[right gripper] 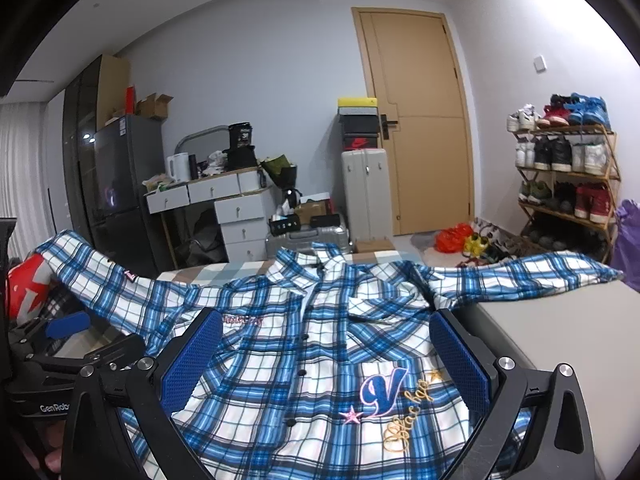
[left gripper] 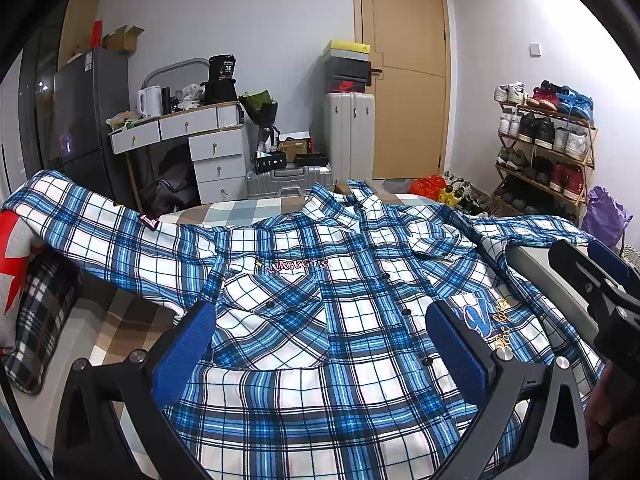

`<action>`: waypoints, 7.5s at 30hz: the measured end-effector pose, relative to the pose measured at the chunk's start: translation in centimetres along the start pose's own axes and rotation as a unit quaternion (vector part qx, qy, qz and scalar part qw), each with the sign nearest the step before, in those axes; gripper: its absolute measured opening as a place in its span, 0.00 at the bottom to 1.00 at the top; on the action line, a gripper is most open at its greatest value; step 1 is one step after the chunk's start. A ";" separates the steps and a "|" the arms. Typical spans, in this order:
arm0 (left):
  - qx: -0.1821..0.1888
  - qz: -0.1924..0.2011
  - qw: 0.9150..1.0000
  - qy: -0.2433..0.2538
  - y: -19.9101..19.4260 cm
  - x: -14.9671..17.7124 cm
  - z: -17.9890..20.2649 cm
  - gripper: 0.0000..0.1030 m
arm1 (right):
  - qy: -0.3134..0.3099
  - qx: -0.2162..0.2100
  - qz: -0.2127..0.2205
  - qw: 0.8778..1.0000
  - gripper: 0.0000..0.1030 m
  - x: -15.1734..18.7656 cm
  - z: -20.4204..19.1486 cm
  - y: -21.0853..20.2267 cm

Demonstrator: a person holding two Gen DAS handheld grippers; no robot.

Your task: Fold large clothes

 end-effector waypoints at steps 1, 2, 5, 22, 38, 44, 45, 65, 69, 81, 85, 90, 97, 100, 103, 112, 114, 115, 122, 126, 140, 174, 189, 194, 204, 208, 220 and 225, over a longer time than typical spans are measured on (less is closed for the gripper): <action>-0.001 0.001 1.000 0.000 0.0 0.0 0.0 0.99 | 0.003 0.002 -0.003 1.000 1.00 0.1 0.2 0.1; -0.002 0.001 1.000 0.001 0.0 0.0 -0.1 0.99 | 0.005 0.003 -0.006 1.000 1.00 0.1 0.3 0.2; -0.002 -0.002 1.000 0.001 0.1 0.1 0.0 0.99 | 0.009 0.006 -0.007 1.000 1.00 0.0 0.8 0.2; 0.000 -0.020 1.000 0.022 1.3 0.5 1.7 0.99 | 0.213 0.085 -0.172 0.958 1.00 -2.9 27.7 1.4; -0.005 -0.059 0.994 0.088 3.0 2.3 3.6 0.99 | 0.367 0.171 -0.176 0.897 0.92 -2.0 48.4 2.1; -0.020 -0.065 0.993 0.101 3.7 2.8 3.3 0.99 | 0.421 0.209 -0.158 0.868 0.92 -1.7 53.8 2.3; -0.022 -0.066 0.992 0.104 3.9 2.8 3.3 0.99 | 0.428 0.211 -0.156 0.865 0.92 -1.6 54.5 2.5; -0.049 -0.088 0.984 0.150 5.6 3.9 3.3 0.99 | 0.425 0.281 -0.164 0.844 0.05 -0.8 59.1 5.1; -0.049 -0.081 0.984 0.151 5.3 3.8 3.3 0.99 | 0.380 0.296 -0.131 0.867 0.05 -3.0 58.4 4.7; -0.052 -0.062 0.988 0.131 4.5 3.1 1.7 0.99 | 0.163 0.375 -0.005 0.912 0.04 -18.5 50.3 2.7; -0.058 -0.052 0.989 0.126 4.3 2.8 0.6 0.99 | 0.107 0.386 0.031 0.916 0.04 -23.2 46.5 2.8; -0.056 -0.047 0.993 0.093 4.0 2.0 -1.4 0.99 | 0.051 0.327 0.044 0.943 0.04 -28.1 39.6 5.7; -0.056 -0.037 0.997 0.042 3.4 1.1 -4.8 0.99 | -0.075 0.228 0.047 0.970 0.04 -28.5 23.8 12.2; -0.059 -0.034 0.998 0.018 3.1 0.9 -6.6 0.99 | -0.094 0.158 0.023 0.983 0.04 -26.3 17.3 15.7; -0.071 -0.026 0.997 0.000 2.6 0.7 -8.6 0.99 | -0.081 0.082 -0.020 0.993 0.04 -23.0 10.5 19.7; -0.068 -0.024 0.995 -0.065 2.0 0.6 -12.8 0.99 | -0.094 -0.067 -0.151 0.982 0.04 -6.1 -6.4 29.3; -0.060 -0.023 0.995 -0.078 1.8 0.6 -13.2 0.99 | -0.086 -0.073 -0.195 0.974 0.04 -1.7 -7.7 31.3; -0.057 -0.019 0.995 -0.082 1.5 0.5 -13.5 0.99 | -0.077 -0.074 -0.212 0.972 0.04 0.1 -8.0 32.1; -0.042 -0.012 0.996 -0.084 0.9 0.5 -13.3 0.99 | -0.028 -0.082 -0.251 0.964 0.05 5.1 -10.3 34.5; -0.048 0.000 0.996 -0.076 0.7 0.2 -13.0 0.99 | 0.029 -0.126 -0.257 0.958 0.06 4.5 -11.5 34.7; -0.042 -0.011 0.995 -0.086 0.9 0.3 -13.4 0.99 | 0.090 -0.276 -0.332 0.898 0.93 1.2 -7.3 30.2; -0.048 -0.036 0.997 -0.046 2.2 1.0 -11.1 0.99 | -0.142 -0.069 -0.416 0.896 0.92 -0.4 1.9 32.8; -0.028 -0.054 0.997 -0.049 2.8 1.3 -11.4 0.99 | -0.158 -0.111 -0.404 0.894 0.00 3.1 -2.7 37.8; -0.034 -0.057 0.997 -0.037 3.1 1.5 -10.9 0.99 | -0.128 -0.129 -0.368 0.912 0.01 2.1 -4.1 37.3; -0.044 -0.063 0.996 -0.053 3.6 1.3 -12.0 0.99 | 0.029 -0.215 -0.274 0.937 0.71 -2.0 -1.4 25.0; -0.033 -0.064 0.995 -0.070 3.6 1.4 -12.1 0.99 | 0.106 -0.257 -0.247 0.928 0.90 -1.8 0.2 18.5; -0.042 -0.025 0.980 -0.190 -0.3 -1.5 -17.3 0.99 | 0.148 -0.262 -0.174 0.938 1.00 2.6 1.6 3.7; -0.014 -0.035 0.969 -0.245 -3.2 -5.7 -22.5 0.99 | 0.158 -0.272 -0.186 0.931 1.00 3.5 1.5 3.6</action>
Point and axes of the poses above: each gripper's, at about its wrist camera, not at the fingertips, and y roughly the way its jaws point, z to its right, x to its underside, the point moved 5 cm from there along y, roughly the way its jaws point, and after that the axes turned 9 degrees about -x, right-handed, at the moved point
